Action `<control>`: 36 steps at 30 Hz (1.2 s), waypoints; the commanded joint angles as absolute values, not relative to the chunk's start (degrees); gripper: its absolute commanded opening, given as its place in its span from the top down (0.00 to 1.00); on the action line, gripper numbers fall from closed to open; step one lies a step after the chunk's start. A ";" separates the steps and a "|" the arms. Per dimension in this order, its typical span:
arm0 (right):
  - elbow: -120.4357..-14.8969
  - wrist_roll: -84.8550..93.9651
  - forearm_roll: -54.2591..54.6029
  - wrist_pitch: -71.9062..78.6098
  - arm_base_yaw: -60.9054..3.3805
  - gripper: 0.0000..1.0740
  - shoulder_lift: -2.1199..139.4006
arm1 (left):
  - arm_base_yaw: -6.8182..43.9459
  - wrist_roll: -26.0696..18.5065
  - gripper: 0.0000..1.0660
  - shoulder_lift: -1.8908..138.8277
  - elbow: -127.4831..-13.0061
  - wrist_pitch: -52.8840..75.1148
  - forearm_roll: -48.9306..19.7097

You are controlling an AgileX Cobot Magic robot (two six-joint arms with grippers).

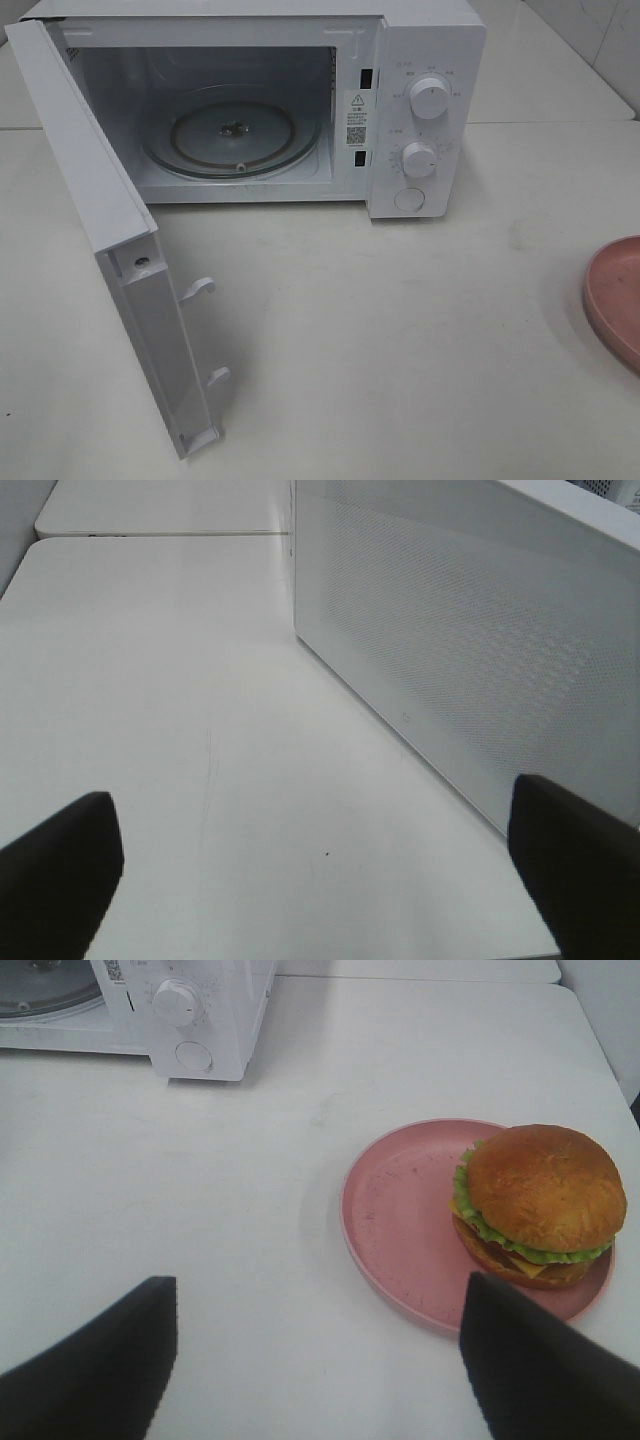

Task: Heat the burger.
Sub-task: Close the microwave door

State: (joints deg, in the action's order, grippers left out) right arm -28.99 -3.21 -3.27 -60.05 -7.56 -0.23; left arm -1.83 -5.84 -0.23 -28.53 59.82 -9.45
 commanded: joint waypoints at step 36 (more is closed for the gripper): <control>-28.93 -2.41 -2.92 -59.70 -7.16 0.30 -1.78 | -2.06 -5.39 0.05 -1.43 -28.42 58.84 -9.68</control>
State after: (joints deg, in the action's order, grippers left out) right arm -28.82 -2.81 -3.09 -60.05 -7.56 -0.23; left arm -1.83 -5.84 -0.23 -28.53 59.82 -9.45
